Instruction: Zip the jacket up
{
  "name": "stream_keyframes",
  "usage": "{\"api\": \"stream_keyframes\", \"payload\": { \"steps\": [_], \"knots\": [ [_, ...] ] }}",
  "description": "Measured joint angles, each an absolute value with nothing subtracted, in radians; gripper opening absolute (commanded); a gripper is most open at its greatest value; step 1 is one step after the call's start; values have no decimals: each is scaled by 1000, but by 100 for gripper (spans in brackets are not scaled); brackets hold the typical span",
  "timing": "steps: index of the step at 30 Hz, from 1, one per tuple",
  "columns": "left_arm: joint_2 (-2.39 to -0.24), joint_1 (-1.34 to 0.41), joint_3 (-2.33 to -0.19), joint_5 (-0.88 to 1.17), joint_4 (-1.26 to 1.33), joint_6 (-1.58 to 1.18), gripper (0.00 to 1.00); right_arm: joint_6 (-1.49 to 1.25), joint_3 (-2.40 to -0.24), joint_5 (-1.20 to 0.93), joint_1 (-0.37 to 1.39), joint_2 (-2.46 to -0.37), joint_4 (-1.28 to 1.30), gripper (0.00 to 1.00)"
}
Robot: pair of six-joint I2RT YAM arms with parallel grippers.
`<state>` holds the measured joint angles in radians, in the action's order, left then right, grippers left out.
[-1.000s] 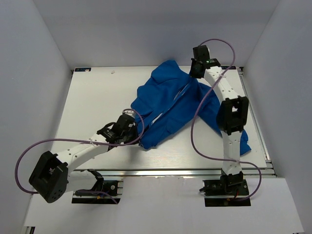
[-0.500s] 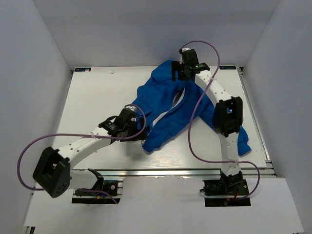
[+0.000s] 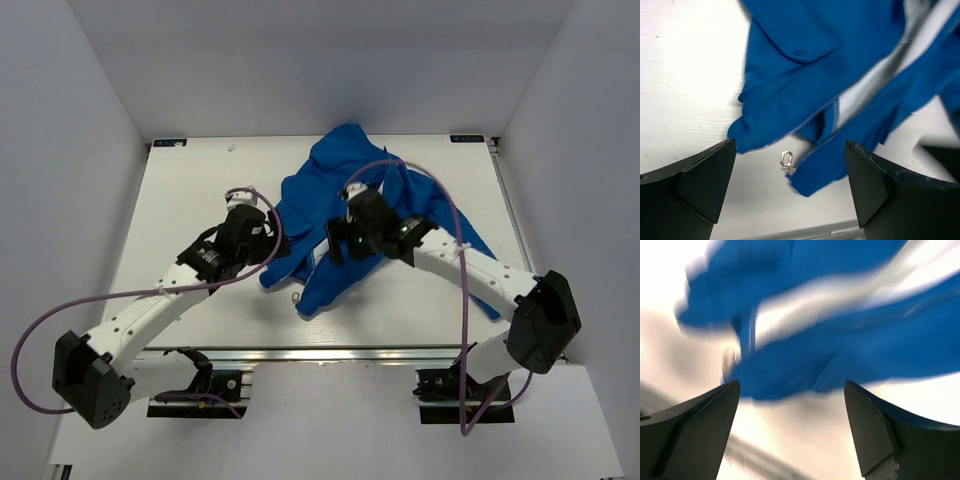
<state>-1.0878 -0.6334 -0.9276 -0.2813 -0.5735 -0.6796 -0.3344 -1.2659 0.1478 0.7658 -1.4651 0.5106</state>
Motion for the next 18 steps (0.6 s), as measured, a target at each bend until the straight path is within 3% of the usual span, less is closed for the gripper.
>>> {"api": "stream_keyframes", "payload": {
  "steps": [4,9,18],
  "knots": [
    [-1193,-603,-927,-275,-522,-670,98,-376,-1100,70,821,-1486,506,89],
    [-1363,-553,-944,-236,-409,-625,98,-395,-1079,3,820,-1584,430,89],
    [-1548,-547,-904,6,-219,-584,98,-467,-1090,128,724,-1753,375,88]
  ]
}}
